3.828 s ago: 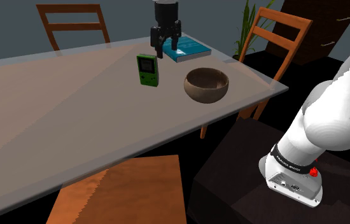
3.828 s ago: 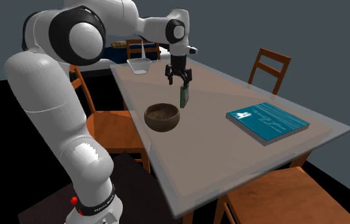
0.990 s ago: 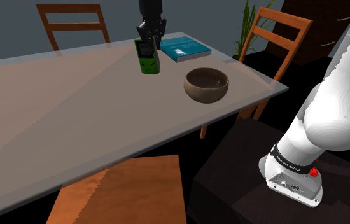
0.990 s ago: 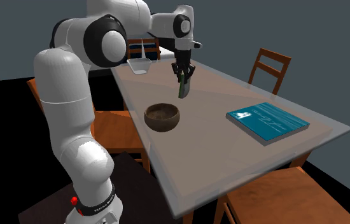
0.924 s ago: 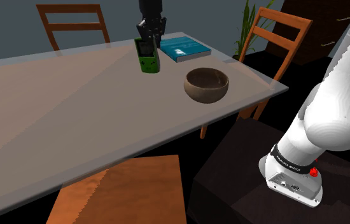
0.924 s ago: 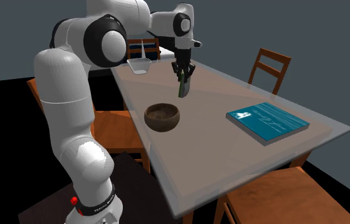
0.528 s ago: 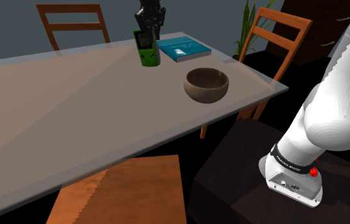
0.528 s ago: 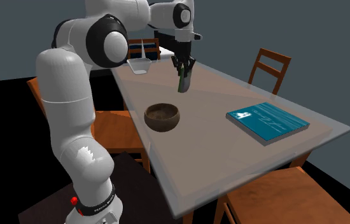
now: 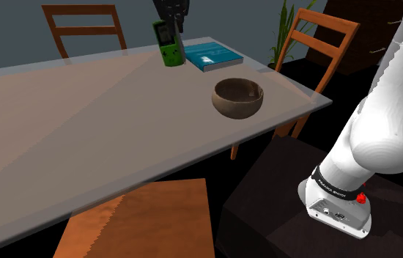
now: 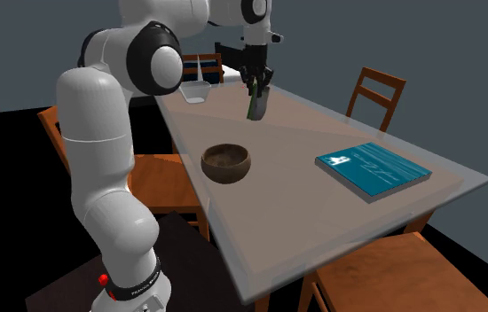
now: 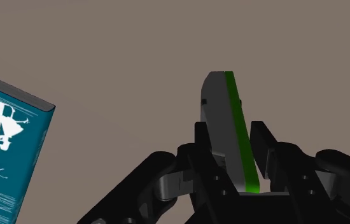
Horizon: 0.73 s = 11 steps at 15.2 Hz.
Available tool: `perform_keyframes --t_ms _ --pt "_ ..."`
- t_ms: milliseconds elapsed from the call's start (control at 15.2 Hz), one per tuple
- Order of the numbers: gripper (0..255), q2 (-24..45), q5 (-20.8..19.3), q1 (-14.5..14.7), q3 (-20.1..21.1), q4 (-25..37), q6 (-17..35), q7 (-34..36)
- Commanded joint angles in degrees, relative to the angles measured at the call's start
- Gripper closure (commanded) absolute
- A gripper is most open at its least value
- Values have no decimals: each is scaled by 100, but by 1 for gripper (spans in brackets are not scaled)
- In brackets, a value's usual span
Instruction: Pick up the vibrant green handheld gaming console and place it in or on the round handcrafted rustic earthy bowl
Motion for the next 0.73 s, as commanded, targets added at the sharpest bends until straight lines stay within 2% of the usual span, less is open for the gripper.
perform_keyframes --t_ms 0,198,660 --pt "255 79 -10 6 2 294 -215 2" --pt "255 168 -20 15 5 589 -423 5" --pt "255 -1592 155 -135 -110 -1382 -202 -232"
